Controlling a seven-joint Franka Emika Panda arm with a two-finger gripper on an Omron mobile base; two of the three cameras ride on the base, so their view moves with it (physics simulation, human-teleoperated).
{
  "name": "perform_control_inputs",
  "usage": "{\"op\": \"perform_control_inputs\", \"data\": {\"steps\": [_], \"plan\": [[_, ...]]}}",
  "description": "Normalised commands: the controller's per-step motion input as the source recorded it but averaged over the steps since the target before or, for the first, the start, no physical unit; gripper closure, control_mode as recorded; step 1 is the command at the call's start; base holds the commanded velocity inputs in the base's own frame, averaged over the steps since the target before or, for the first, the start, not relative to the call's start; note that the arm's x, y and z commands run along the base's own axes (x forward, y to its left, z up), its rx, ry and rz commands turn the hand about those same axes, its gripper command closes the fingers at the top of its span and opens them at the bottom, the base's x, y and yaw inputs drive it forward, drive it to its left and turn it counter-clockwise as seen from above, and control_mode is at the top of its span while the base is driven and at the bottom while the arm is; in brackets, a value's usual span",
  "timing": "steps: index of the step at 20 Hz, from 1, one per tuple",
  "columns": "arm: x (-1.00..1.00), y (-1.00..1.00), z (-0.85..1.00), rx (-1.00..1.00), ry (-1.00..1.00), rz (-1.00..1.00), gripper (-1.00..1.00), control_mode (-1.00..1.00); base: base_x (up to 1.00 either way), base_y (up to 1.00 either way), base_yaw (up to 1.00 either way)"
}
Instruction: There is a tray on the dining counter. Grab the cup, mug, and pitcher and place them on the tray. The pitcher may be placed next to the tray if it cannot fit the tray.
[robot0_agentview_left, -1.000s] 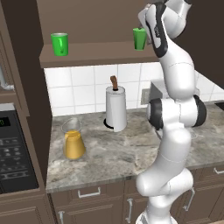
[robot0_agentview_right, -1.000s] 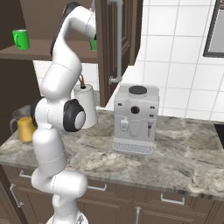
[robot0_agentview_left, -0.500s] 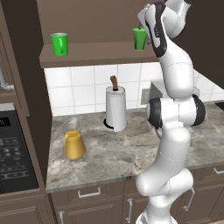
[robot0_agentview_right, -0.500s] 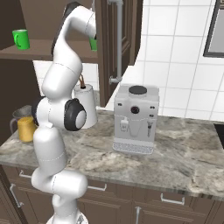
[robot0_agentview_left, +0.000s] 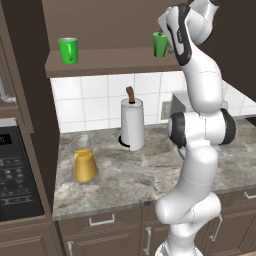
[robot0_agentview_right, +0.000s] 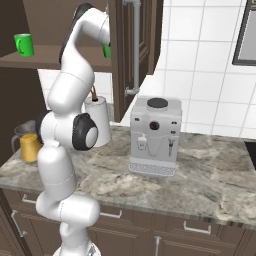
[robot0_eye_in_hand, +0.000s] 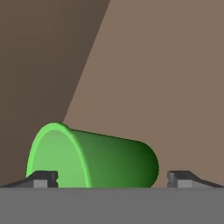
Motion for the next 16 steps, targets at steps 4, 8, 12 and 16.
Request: {"op": "perform_control_inputs", "data": {"steps": [4,8,12,16], "plan": [[0.00,0.00,-0.02,0.00,0.00,0.00,-1.00,-1.00,0.00,0.00,0.00],[0.00,0.00,0.00,0.00,0.00,0.00,-1.00,-1.00,0.00,0.00,0.00],[0.00,0.00,0.00,0.00,0.00,0.00,-1.00,-1.00,0.00,0.00,0.00],[0.00,0.00,0.00,0.00,0.00,0.00,1.00,-1.00,0.00,0.00,0.00]]}}
